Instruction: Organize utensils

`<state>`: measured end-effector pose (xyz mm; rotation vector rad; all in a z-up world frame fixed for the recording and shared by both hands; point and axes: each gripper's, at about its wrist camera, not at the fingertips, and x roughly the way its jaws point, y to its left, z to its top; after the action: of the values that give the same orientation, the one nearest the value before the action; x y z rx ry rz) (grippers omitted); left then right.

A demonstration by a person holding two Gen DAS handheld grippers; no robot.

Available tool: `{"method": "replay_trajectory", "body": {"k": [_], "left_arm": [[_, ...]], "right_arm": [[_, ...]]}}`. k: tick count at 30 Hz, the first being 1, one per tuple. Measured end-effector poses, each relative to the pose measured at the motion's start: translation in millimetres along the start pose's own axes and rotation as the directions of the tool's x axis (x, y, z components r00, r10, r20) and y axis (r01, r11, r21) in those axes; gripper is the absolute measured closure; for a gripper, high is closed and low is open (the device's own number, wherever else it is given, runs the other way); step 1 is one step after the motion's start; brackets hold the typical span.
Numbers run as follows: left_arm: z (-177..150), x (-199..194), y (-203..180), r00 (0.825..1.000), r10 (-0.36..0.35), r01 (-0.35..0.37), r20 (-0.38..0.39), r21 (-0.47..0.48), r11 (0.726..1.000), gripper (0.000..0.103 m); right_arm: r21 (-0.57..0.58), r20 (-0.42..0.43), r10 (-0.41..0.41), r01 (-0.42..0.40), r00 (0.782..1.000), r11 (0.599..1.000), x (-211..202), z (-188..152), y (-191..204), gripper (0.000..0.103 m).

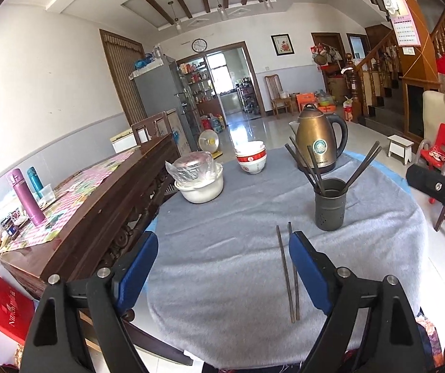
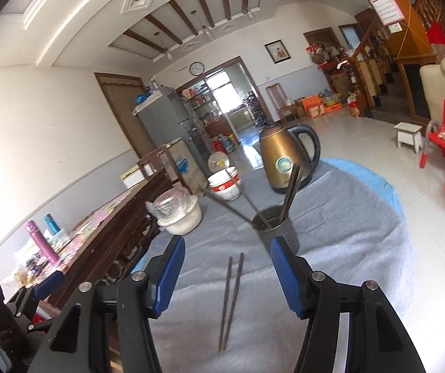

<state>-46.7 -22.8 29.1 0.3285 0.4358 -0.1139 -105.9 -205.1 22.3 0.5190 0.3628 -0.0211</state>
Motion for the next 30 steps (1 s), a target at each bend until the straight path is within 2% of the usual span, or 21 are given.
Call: {"method": "replay_trajectory", "body": {"k": [2,8,17,30], "left_arm": [[-2,-4,4,1.0,0.01,-0.01,0.012,-0.001,1.0,0.01],[-2,-5,17,0.999,0.048,-0.048,0.014,-0.016,0.999,0.009],[-7,-10,27,0.997,0.069,-0.069,0.016,-0.025,0.997,0.009],[-7,-12,33,0.995,0.099,-0.098,0.015,-0.044,0.994,0.009]], "right_arm": [[-0.011,-0.01,0.006,-0.007,1.0,1.0,0,-5,3,0.041],[0.003,-0.051,0.031,-0.031,0.998,1.0,10,-14,6,0.041],[0.028,-0.062,0.044,-0.042,0.997,0.999,14,-26,1,0.041],[-0.023,-0.056,0.074,-0.075,0.996,0.997,9,-28,18,0.041]]}}
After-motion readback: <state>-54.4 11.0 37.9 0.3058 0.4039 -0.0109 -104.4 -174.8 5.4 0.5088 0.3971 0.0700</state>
